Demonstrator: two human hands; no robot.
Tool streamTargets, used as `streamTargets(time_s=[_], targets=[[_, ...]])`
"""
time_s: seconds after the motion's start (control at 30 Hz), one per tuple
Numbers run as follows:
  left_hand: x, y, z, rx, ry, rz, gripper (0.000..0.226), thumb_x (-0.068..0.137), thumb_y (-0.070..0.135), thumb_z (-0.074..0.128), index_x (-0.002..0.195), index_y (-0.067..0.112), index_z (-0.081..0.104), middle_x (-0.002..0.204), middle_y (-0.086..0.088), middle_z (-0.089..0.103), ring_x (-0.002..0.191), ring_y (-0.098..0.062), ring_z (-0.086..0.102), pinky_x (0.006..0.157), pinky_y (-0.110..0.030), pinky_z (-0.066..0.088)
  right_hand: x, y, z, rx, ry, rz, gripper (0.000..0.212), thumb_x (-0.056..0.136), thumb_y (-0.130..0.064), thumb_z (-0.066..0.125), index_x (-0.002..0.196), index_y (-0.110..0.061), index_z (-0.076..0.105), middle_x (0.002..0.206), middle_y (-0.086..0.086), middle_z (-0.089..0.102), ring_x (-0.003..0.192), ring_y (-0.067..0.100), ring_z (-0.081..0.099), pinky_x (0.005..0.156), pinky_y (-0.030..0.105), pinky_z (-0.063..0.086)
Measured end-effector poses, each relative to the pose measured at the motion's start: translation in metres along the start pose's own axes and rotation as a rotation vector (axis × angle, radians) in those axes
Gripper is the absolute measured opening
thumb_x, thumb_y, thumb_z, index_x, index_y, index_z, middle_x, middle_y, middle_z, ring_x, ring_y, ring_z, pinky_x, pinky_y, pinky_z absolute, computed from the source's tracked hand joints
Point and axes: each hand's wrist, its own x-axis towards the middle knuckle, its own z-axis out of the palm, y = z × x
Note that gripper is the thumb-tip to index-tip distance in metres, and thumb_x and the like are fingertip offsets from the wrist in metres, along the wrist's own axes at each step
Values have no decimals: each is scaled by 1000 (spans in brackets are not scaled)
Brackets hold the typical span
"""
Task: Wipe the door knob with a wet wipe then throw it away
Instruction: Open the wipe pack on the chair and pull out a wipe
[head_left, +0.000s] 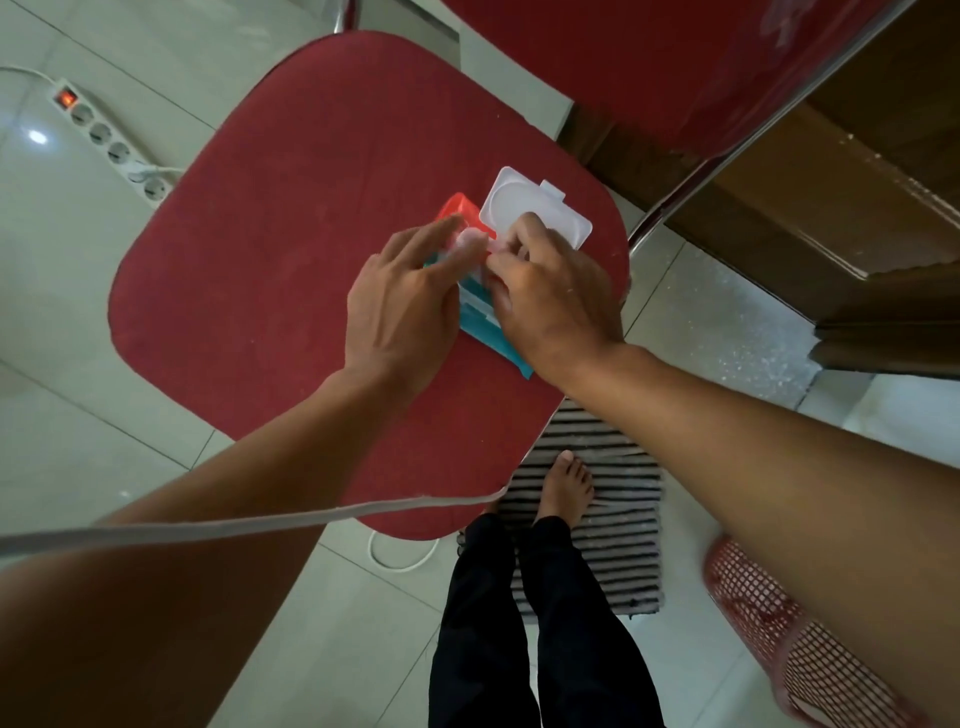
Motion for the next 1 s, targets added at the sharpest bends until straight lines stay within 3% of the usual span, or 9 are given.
streamTargets(time_s=[0.1,0.23,0.43,0.57,0.73,0.83,1.0], targets=[[-4,-1,3,-4,-44,28,51,103,26,30,147,20,56,154,-6,50,145,-26,43,109,-44,43,1,1,4,-48,-13,-33,13,97,-21,64,100,-8,68,102,9,58,80,21,59,52,29,48],[-8,-5,9,-33,-52,59,51,107,30,31,152,12,48,159,-7,40,151,-22,32,122,-43,32,-3,3,6,21,9,21,15,101,-22,56,100,-9,62,106,9,55,81,19,58,54,29,51],[-7,-7,11,-65,-17,53,44,110,28,40,151,13,49,157,-6,43,149,-21,35,122,-40,31,-15,7,4,186,51,64,9,99,-16,55,98,-7,58,104,10,53,78,15,53,58,17,40],[-8,-6,9,-86,-7,51,45,110,24,36,153,14,46,157,-7,44,149,-23,35,122,-41,31,-22,11,6,256,36,88,9,101,-15,51,98,-7,56,103,10,51,79,12,49,58,7,31],[-8,-6,7,-82,-40,71,53,104,25,27,153,18,47,159,-9,40,150,-26,33,122,-45,31,-18,10,6,255,42,50,18,98,-28,58,108,-13,62,106,6,55,84,11,54,55,17,42],[-10,-7,7,-74,-66,72,54,104,26,29,155,15,43,162,-8,36,153,-23,28,125,-42,26,-14,8,7,209,46,53,10,96,-26,63,99,-16,64,102,4,56,83,8,49,54,13,36],[-9,-12,9,-10,-99,97,53,109,35,41,158,16,36,164,-6,30,154,-21,22,125,-37,20,-24,13,8,372,118,127,9,100,-18,53,99,-11,58,99,2,54,81,6,50,59,15,44]])
